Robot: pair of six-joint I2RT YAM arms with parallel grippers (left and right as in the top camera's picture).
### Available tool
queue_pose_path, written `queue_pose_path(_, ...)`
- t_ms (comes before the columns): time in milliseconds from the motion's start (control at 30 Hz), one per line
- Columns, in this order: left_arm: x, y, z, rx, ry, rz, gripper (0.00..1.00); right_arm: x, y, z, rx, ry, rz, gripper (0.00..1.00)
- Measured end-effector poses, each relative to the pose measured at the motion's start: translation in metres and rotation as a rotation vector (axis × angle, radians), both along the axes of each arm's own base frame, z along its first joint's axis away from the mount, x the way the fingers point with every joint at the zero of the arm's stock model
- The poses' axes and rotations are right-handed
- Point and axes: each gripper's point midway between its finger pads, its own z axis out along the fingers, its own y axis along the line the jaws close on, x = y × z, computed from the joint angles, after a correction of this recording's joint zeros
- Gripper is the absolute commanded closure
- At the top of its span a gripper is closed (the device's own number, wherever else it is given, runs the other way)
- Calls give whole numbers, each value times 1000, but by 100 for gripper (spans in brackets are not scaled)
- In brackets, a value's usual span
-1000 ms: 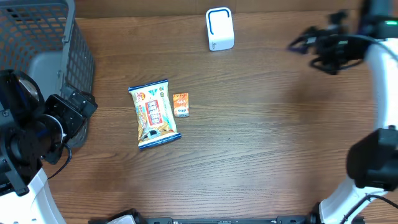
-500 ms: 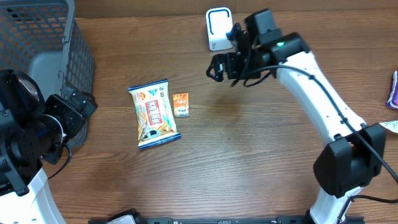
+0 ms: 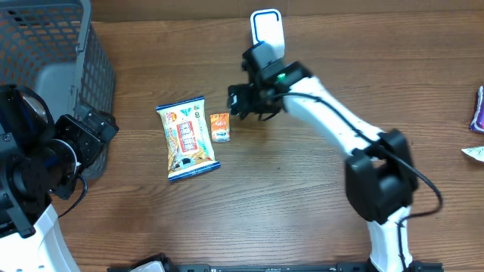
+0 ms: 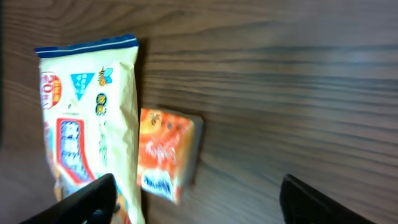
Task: Scan the item barcode
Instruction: 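Swing the right gripper left and grasp the small orange box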
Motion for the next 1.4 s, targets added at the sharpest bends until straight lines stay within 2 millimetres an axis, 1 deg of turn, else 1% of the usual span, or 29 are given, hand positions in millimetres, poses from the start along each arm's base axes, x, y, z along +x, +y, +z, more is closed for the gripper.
queue_pose_path(167,0,0,0,0,0,0,0,-9,30,-37,-1,26,5,42)
queue_pose_path(233,0,0,0,0,0,0,0,-13,37,-47,-4,41,1,46)
queue_pose_path(267,0,0,0,0,0,0,0,-15,39,-53,-9,50,0,52)
queue_pose_path(333,0,0,0,0,0,0,0,-17,37,-59,-26,63,-16,53)
queue_pose_path(400,0,0,0,0,0,0,0,-18,30,-64,-57,71,-32,53)
queue_pose_path(500,0,0,0,0,0,0,0,-20,18,-69,-116,81,-56,56)
queue_pose_path(567,0,0,0,0,0,0,0,-24,5,-73,-171,98,-75,59)
queue_pose_path(600,0,0,0,0,0,0,0,-24,3,-73,-178,101,-77,59)
queue_pose_path(667,0,0,0,0,0,0,0,-25,-9,-71,-224,120,-94,60)
queue_pose_path(767,0,0,0,0,0,0,0,-24,-33,-68,-288,147,-129,60)
queue_pose_path(867,0,0,0,0,0,0,0,-17,-57,-63,-339,161,-173,59)
queue_pose_path(900,0,0,0,0,0,0,0,-14,-63,-61,-350,164,-184,58)
queue_pose_path(1000,0,0,0,0,0,0,0,-6,-74,-49,-363,147,-190,48)
queue_pose_path(1067,0,0,0,0,0,0,0,-3,-74,-39,-361,124,-173,44)
queue_pose_path(1200,0,0,0,0,0,0,0,-4,-63,-22,-344,79,-125,42)
queue_pose_path(1267,0,0,0,0,0,0,0,-7,-58,-18,-341,68,-106,43)
queue_pose_path(1400,0,0,0,0,0,0,0,-12,-49,-17,-322,70,-81,42)
